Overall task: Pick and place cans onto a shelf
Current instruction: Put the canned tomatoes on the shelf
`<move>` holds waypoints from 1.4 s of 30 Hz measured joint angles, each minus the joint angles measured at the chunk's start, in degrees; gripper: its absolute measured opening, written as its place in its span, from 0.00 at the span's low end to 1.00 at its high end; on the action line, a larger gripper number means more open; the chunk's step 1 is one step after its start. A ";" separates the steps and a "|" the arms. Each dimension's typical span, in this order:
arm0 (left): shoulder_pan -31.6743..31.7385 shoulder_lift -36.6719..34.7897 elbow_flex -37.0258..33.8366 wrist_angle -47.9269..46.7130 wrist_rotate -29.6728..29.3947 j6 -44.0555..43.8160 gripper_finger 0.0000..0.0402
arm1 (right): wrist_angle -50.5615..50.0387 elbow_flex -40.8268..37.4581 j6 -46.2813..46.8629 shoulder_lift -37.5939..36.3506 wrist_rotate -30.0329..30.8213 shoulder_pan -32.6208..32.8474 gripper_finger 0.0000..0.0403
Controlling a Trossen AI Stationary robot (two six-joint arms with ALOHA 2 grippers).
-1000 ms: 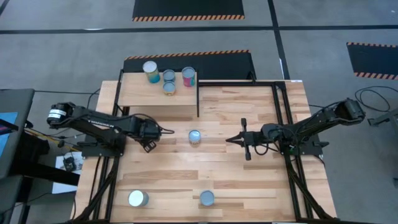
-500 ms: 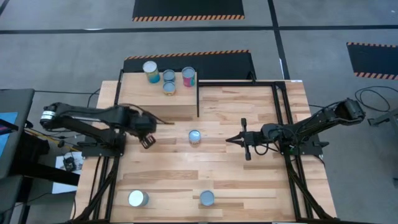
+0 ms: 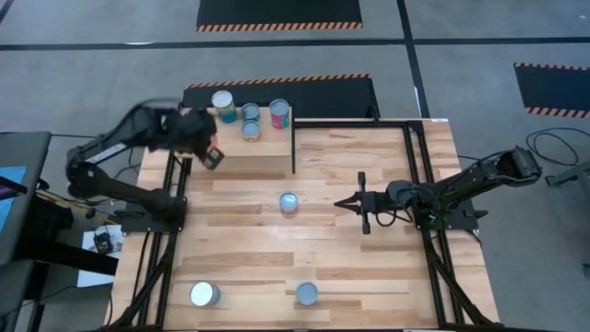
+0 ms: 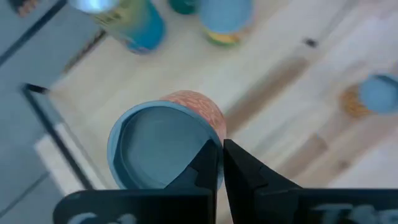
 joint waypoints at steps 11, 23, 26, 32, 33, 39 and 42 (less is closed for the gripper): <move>27.38 10.83 1.17 6.66 7.03 21.95 0.00 | -0.13 0.00 -0.06 0.00 -0.01 0.03 0.03; 38.11 17.19 1.11 10.38 11.70 27.38 0.00 | -0.12 0.00 -0.09 0.00 -0.01 0.03 0.03; 39.17 17.51 1.11 10.56 13.40 27.40 0.00 | -0.12 0.00 -0.10 0.00 -0.01 0.03 0.04; 40.15 17.53 1.11 11.82 14.58 27.47 0.00 | -0.10 0.00 -0.23 0.00 -0.01 0.03 0.04; 40.35 17.53 1.11 12.26 15.05 27.43 0.00 | -0.10 0.00 -0.23 0.00 -0.01 0.03 0.03; 41.78 17.57 1.11 12.82 17.45 26.28 0.00 | -0.10 0.00 -0.21 0.00 -0.01 0.03 0.04; 42.50 17.60 1.11 12.82 17.47 25.95 0.00 | -0.10 0.00 -0.21 0.00 -0.01 0.03 0.04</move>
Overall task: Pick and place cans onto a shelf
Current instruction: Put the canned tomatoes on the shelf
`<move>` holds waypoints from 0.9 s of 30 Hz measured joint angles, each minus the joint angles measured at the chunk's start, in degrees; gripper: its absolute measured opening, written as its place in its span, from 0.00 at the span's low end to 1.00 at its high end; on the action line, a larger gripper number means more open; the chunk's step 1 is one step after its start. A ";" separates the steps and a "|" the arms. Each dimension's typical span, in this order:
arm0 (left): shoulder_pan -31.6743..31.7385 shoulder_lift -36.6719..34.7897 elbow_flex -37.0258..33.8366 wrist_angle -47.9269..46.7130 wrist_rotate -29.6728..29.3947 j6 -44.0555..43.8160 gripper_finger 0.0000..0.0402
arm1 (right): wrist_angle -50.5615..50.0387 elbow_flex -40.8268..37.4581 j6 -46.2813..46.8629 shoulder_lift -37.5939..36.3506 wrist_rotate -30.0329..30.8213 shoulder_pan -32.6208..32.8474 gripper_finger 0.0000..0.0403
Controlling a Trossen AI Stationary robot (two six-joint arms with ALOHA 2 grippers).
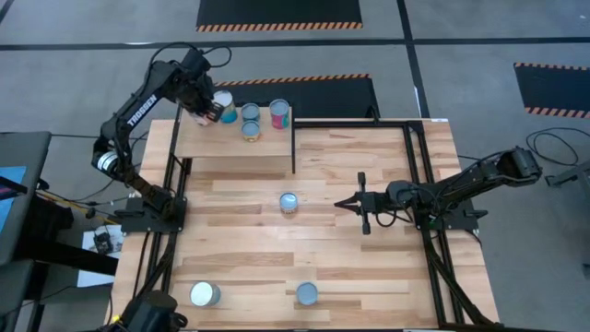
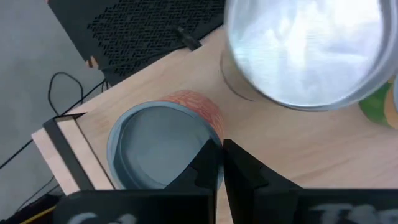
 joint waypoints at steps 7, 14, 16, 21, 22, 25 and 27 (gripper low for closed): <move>0.08 0.10 0.00 0.15 0.02 0.38 0.00 | 0.01 0.00 0.01 0.00 0.00 0.00 0.04; 0.42 1.81 0.00 0.72 -0.36 0.86 0.00 | 0.02 0.00 0.02 0.00 0.00 0.00 0.03; 0.58 2.43 0.00 0.85 -0.66 0.95 0.00 | 0.03 0.00 0.03 0.00 0.00 0.00 0.03; 0.69 2.54 -0.04 2.76 -0.71 1.56 0.00 | 0.03 0.00 0.03 0.00 0.00 0.00 0.04; 0.69 2.54 -0.04 2.81 -0.75 1.54 0.00 | 0.02 0.00 0.04 0.00 0.00 0.00 0.04; 0.95 2.51 -0.04 2.75 -0.85 1.58 0.03 | 0.03 0.00 0.20 0.00 0.00 0.00 0.04; 0.98 2.51 -0.04 2.69 -0.89 1.58 0.06 | 0.02 0.00 0.20 0.00 0.00 0.00 0.03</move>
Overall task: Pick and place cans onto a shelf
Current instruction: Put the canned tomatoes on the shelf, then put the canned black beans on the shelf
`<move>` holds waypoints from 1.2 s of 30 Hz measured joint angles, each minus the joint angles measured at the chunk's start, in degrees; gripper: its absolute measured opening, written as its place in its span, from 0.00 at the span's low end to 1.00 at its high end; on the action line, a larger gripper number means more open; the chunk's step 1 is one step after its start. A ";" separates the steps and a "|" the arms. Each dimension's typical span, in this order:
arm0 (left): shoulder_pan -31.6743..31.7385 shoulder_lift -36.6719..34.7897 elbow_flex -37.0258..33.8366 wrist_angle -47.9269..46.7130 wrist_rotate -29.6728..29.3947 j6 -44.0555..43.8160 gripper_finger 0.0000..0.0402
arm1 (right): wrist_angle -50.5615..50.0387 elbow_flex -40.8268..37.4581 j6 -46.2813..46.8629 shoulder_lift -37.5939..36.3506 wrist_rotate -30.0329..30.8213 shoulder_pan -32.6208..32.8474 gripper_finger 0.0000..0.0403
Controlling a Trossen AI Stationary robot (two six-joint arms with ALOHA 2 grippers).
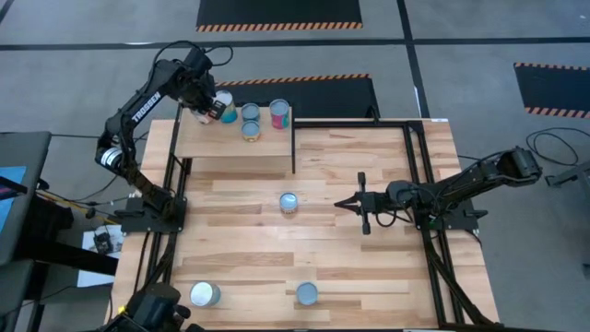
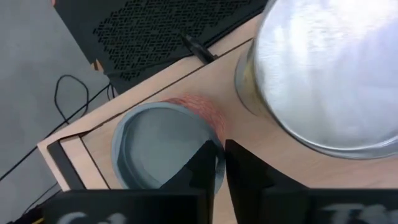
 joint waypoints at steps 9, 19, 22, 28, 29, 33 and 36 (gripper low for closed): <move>-0.02 -0.42 0.00 -1.03 -0.01 1.45 0.15 | 0.01 0.00 0.02 0.00 0.00 0.00 0.05; -3.07 -14.05 -2.65 0.12 -1.46 2.86 0.08 | -0.15 0.39 1.62 0.02 0.01 0.52 0.04; -8.08 -22.09 -8.21 3.81 -0.83 2.82 0.03 | -0.29 1.35 1.93 0.02 0.02 0.93 0.03; -24.24 -38.91 -24.19 15.41 0.74 -1.64 0.01 | -11.36 7.21 1.86 0.02 0.05 4.27 0.03; -27.42 -41.42 -27.18 18.01 0.71 -3.31 0.00 | -13.55 8.35 1.95 0.11 0.11 5.01 0.04; -39.08 -48.83 -38.56 27.87 0.36 -7.23 0.00 | -19.46 11.74 3.07 0.20 2.62 8.03 0.05; -46.78 -51.68 -45.62 35.40 -2.54 -8.36 0.00 | -20.87 12.66 5.04 0.19 5.00 9.02 0.07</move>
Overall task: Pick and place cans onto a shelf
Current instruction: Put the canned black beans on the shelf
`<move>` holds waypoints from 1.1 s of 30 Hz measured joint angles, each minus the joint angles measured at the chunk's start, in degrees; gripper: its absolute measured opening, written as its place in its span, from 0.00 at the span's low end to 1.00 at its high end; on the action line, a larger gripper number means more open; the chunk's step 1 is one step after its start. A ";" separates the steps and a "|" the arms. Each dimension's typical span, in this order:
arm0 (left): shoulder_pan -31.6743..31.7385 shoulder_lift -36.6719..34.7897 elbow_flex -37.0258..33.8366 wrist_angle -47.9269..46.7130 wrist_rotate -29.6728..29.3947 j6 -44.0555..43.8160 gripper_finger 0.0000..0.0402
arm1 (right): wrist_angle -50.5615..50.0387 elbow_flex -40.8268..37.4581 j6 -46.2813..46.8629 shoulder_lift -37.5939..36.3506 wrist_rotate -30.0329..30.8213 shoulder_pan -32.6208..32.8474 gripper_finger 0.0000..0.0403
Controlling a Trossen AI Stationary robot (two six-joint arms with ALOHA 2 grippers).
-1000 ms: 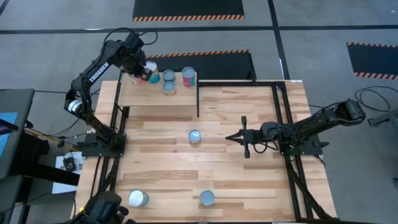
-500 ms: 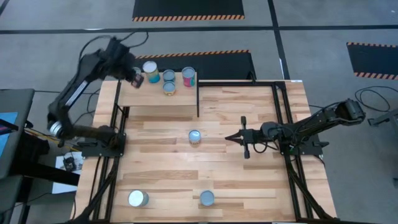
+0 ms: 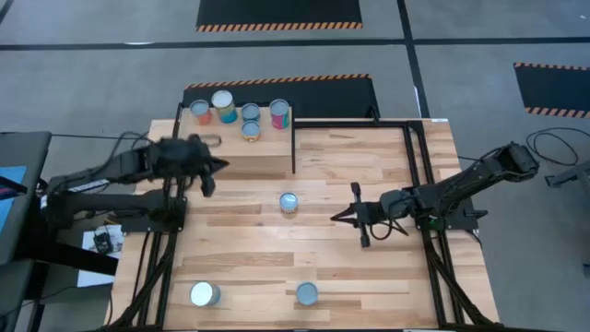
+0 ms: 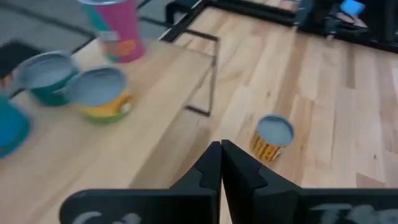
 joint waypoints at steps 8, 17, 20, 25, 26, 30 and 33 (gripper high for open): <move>-12.61 1.66 -14.35 23.32 -6.12 1.54 0.00 | -0.90 0.28 3.02 -0.02 1.47 -2.13 0.19; -18.33 13.23 -18.90 37.37 -7.84 1.99 0.00 | -3.37 0.28 5.95 -0.02 1.32 -1.17 0.38; -18.89 19.89 -18.90 40.94 -8.17 0.76 0.00 | -3.31 0.28 6.04 -0.02 1.28 -0.73 0.46; -20.00 31.60 -18.02 50.12 -7.28 0.55 0.04 | -3.76 0.28 6.06 -0.02 1.22 -1.11 0.55; -20.28 33.80 -17.44 51.82 -7.23 0.56 0.06 | -3.91 0.28 6.06 -0.02 1.23 -1.24 0.55; -21.16 41.43 -13.90 54.30 -7.25 2.02 0.14 | -4.75 0.28 5.60 -0.02 1.10 -2.10 0.54; -21.40 46.81 -10.72 54.21 -7.45 4.43 0.18 | -4.77 0.28 4.31 -0.02 1.10 -2.80 0.52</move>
